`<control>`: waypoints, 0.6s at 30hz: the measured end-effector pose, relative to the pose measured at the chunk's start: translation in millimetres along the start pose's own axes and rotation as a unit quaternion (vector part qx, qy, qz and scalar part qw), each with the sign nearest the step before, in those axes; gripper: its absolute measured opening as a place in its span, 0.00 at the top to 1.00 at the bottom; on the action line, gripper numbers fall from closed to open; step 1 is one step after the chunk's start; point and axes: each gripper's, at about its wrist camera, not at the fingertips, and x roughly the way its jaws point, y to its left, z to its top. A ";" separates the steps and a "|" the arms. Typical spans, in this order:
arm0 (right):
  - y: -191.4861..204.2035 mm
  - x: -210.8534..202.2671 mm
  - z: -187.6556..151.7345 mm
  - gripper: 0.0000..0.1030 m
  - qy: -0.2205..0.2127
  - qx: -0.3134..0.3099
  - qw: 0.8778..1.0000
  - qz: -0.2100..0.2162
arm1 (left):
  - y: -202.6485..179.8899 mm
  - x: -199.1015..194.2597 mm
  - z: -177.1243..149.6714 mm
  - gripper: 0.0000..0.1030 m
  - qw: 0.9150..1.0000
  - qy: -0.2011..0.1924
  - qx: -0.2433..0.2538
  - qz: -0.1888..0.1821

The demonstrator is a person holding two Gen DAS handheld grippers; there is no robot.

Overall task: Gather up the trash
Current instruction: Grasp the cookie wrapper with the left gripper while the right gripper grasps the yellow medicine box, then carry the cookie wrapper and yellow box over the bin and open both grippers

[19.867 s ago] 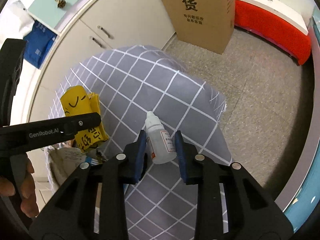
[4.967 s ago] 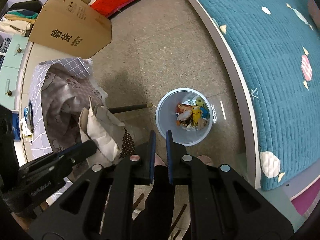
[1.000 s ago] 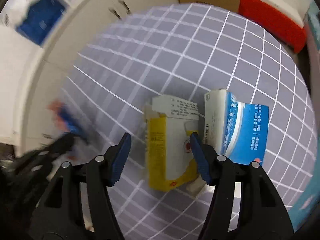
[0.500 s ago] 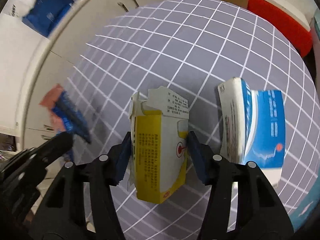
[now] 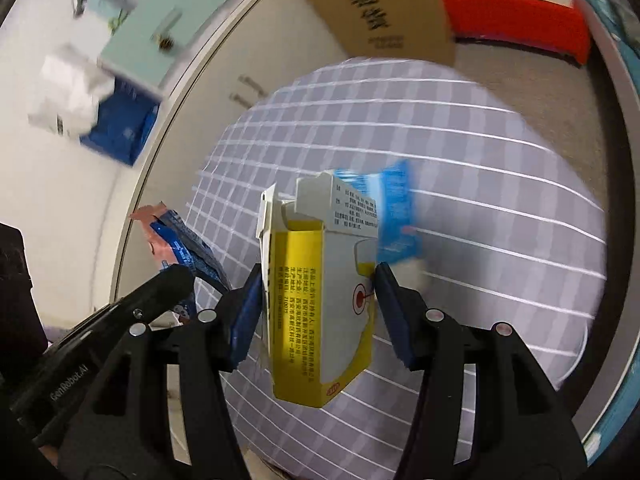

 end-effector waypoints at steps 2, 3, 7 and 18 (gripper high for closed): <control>-27.8 -23.9 -9.9 0.47 -0.012 0.019 1.000 -0.003 | -33.9 5.5 -9.7 1.00 1.000 0.007 0.021 -0.010; -47.7 -38.0 -16.5 0.47 -0.018 0.031 0.999 -0.007 | -48.5 8.6 -14.7 1.00 0.999 0.011 0.030 -0.014; -109.6 -77.2 -44.3 0.47 -0.031 0.072 0.996 -0.030 | -113.9 28.8 -42.3 1.00 0.996 0.038 0.066 -0.037; -288.2 -145.6 -149.8 0.47 -0.023 0.202 0.971 -0.125 | -266.3 131.3 -162.2 1.00 0.967 0.169 0.167 -0.091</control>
